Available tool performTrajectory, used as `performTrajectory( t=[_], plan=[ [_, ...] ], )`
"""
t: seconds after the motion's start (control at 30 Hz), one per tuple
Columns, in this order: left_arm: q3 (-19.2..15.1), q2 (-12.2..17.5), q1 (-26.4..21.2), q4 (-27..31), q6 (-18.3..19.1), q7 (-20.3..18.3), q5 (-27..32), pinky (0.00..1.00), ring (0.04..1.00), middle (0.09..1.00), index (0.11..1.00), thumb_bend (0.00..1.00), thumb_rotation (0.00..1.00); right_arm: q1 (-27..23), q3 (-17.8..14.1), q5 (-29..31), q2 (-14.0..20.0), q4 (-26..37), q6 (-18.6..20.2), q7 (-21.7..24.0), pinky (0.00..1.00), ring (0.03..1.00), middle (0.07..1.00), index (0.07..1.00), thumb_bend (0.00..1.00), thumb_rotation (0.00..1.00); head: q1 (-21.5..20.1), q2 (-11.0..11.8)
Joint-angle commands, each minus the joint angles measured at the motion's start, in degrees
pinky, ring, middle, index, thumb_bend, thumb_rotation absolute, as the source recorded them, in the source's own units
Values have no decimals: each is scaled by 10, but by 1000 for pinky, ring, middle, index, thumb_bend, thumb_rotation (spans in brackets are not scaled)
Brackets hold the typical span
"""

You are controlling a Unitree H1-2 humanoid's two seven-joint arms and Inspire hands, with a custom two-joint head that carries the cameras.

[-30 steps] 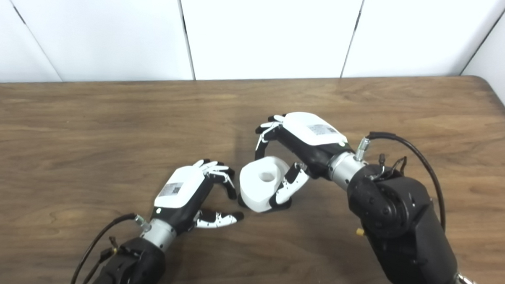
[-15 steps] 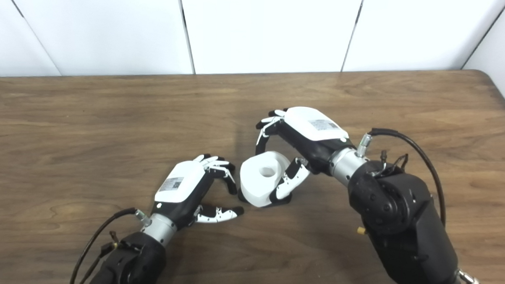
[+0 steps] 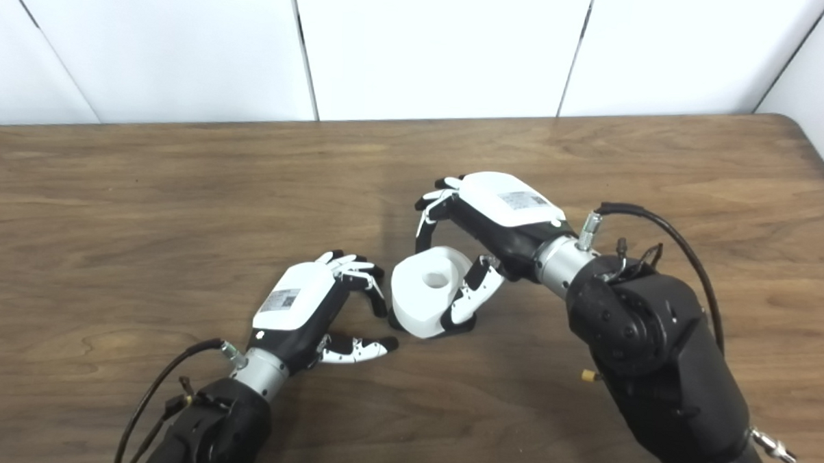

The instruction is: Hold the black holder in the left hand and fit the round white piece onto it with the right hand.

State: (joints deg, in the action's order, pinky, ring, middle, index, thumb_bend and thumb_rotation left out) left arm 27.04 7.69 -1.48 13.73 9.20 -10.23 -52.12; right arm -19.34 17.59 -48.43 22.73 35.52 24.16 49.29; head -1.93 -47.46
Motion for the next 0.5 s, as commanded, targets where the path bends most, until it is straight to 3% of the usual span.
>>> performTrajectory(
  t=[0.0, 0.07, 0.23, 0.47],
  plan=[
    [3, -1, -8, 6, 1, -9, -12, 968, 884, 810, 484, 525, 66, -4, 6, -8, 16, -5, -4, 18, 1000, 971, 871, 599, 809, 299, -1, -1],
    [4, -1, -9, 5, 0, -8, -13, 967, 884, 810, 484, 525, 66, -6, 7, -9, 16, -4, -4, 21, 1000, 974, 875, 626, 889, 341, 0, -1],
    [3, -2, -8, 6, 2, -10, -11, 970, 886, 811, 484, 525, 65, -9, 5, -13, 13, -2, -5, 25, 1000, 976, 881, 655, 973, 353, -1, -1],
    [3, -2, -8, 5, 1, -7, -11, 970, 886, 811, 484, 525, 65, -12, 3, -18, 12, 2, 0, 36, 1000, 994, 902, 681, 1000, 370, -1, -1]
  ],
)
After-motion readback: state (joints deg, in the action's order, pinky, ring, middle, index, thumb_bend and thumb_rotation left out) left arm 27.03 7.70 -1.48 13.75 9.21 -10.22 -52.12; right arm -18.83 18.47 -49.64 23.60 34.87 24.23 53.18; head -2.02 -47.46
